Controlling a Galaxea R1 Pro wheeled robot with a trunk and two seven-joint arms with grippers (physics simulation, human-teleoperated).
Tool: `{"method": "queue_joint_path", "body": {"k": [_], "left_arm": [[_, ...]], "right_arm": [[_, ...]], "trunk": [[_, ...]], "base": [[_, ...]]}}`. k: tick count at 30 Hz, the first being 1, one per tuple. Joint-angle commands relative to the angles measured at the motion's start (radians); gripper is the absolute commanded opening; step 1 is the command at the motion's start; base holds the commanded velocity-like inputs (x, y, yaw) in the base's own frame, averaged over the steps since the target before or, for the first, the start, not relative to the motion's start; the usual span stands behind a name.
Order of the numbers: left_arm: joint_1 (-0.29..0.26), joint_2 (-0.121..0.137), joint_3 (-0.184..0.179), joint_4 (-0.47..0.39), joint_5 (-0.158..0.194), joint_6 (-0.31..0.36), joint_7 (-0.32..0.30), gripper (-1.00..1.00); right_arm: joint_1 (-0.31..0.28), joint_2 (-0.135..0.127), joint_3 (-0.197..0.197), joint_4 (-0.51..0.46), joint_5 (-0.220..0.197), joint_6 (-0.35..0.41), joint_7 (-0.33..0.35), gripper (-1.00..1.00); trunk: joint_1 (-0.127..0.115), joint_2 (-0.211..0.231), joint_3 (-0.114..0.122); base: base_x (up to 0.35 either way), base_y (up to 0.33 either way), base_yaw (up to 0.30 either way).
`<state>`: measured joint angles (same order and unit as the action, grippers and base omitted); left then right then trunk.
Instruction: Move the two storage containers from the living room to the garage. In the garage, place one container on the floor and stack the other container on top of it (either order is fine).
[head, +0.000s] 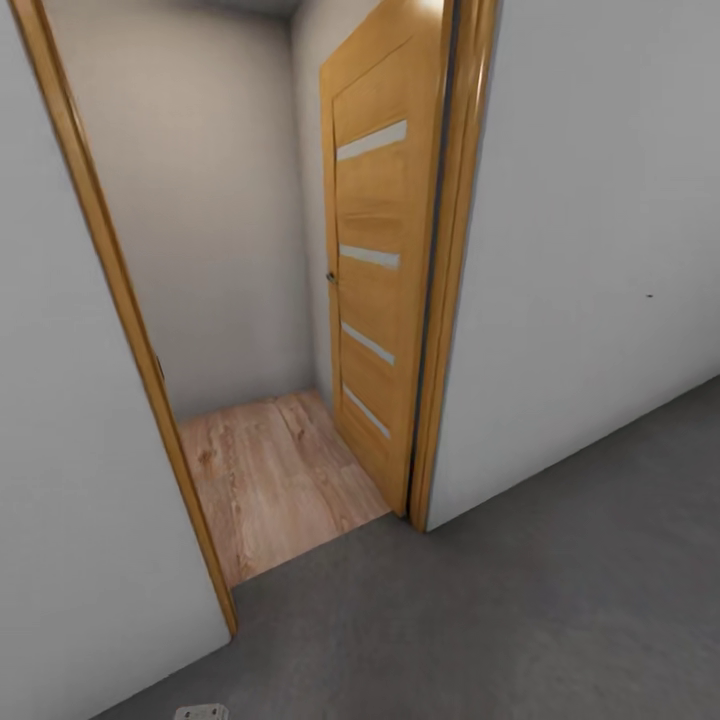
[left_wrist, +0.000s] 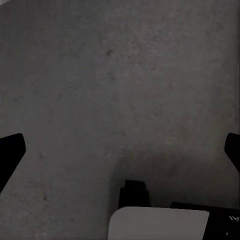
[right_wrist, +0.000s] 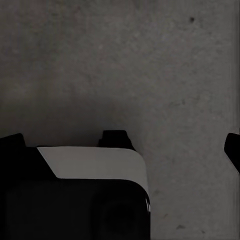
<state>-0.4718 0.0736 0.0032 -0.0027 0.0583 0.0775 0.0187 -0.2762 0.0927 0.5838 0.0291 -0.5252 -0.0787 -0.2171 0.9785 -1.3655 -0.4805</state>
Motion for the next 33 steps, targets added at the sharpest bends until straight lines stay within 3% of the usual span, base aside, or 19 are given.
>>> {"method": "queue_joint_path", "body": {"k": [1, 9, 24, 33], "left_arm": [[-0.001, 0.0, 0.0, 0.0, 0.006, 0.004, 0.002, 1.0], [-0.001, 0.0, 0.0, 0.0, 0.005, 0.004, 0.001, 1.0], [-0.001, 0.0, 0.0, 0.0, 0.005, 0.004, 0.001, 1.0], [-0.001, 0.0, 0.0, 0.0, 0.005, 0.004, 0.001, 1.0]], "right_arm": [[-0.001, 0.001, 0.008, 0.003, -0.01, -0.005, 0.0, 1.0], [-0.001, 0.003, 0.008, 0.003, -0.01, -0.006, -0.001, 1.0], [-0.001, -0.001, 0.008, 0.003, -0.01, -0.007, 0.001, 1.0], [-0.001, -0.001, 0.008, 0.003, -0.01, -0.008, 0.001, 1.0]], "trunk": [[0.001, -0.001, -0.001], [0.001, -0.001, -0.001], [0.001, -0.001, -0.001], [0.001, -0.001, -0.001]], "base": [[0.304, -0.082, 0.0], [0.304, -0.082, 0.008], [0.304, -0.082, 0.259], [0.304, -0.082, 0.044]]}}
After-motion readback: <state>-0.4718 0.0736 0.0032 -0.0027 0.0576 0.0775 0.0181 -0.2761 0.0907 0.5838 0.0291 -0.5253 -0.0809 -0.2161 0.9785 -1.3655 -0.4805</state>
